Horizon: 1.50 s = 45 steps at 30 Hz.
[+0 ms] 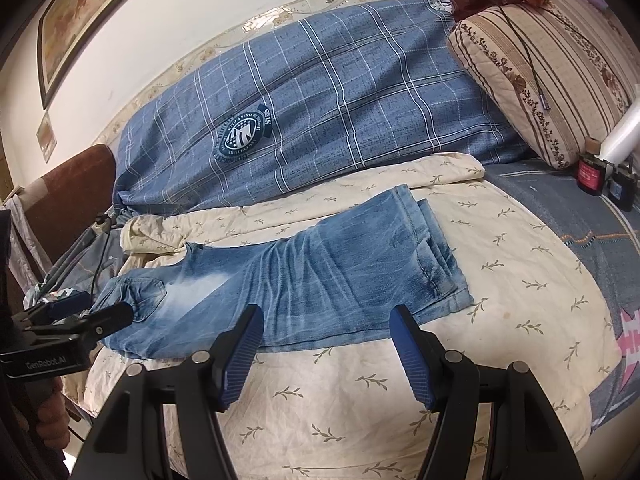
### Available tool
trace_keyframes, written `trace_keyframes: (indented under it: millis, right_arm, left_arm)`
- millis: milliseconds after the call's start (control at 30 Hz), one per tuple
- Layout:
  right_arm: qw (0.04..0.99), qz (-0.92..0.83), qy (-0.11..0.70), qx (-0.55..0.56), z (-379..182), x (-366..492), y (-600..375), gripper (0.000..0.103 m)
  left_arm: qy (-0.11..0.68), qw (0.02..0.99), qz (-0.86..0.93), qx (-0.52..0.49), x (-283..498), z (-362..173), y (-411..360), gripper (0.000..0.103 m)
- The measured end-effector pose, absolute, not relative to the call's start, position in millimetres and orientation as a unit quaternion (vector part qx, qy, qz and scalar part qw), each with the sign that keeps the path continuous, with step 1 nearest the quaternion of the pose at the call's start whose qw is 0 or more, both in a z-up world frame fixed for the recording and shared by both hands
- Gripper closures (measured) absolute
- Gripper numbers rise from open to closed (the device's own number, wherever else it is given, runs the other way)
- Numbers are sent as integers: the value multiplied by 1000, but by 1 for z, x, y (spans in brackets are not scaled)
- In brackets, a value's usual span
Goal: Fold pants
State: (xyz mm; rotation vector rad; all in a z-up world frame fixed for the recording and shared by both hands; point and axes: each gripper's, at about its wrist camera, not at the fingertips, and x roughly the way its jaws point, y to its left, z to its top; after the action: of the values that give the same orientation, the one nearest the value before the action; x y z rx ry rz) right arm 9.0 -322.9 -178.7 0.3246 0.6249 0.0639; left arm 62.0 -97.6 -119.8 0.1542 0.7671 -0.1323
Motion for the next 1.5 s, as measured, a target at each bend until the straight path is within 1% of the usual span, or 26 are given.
trace_keyframes:
  millis: [667,867,1000,1067,1133,1233,1333,1500]
  right_arm:
    - [924,2,322,205,-189,18,-353,33]
    - [913,-28,341,223,-199,23,-368,33]
    - [904,-68,332,261,-203,21,-393,33]
    - [899,-80,314,295,-204,19,-408,33]
    - [900,-87,302,303,-202,21,-413,33]
    - [912,-74,296,273,-197,34,-403,33]
    - [913,-70,317,248,-203,55,-393,33]
    - [925,-51,321,198,-204,79,-374,33]
  left_arm:
    - [389,913,-88,81,79,-136,-121,0]
    - [390,913,-82,84,81,-140,-112,0]
    - [391,916,-47,80,93,-142,-80,0]
    - [389,918,-19,77,100,-143,-60,0]
    - [391,918,19,72,111,-146,-34,0]
    - [399,913,71,52,125,-150,6,0]
    - [408,906,111,28,131,-157,40,0]
    - [445,884,145,5,141,-183,74,0]
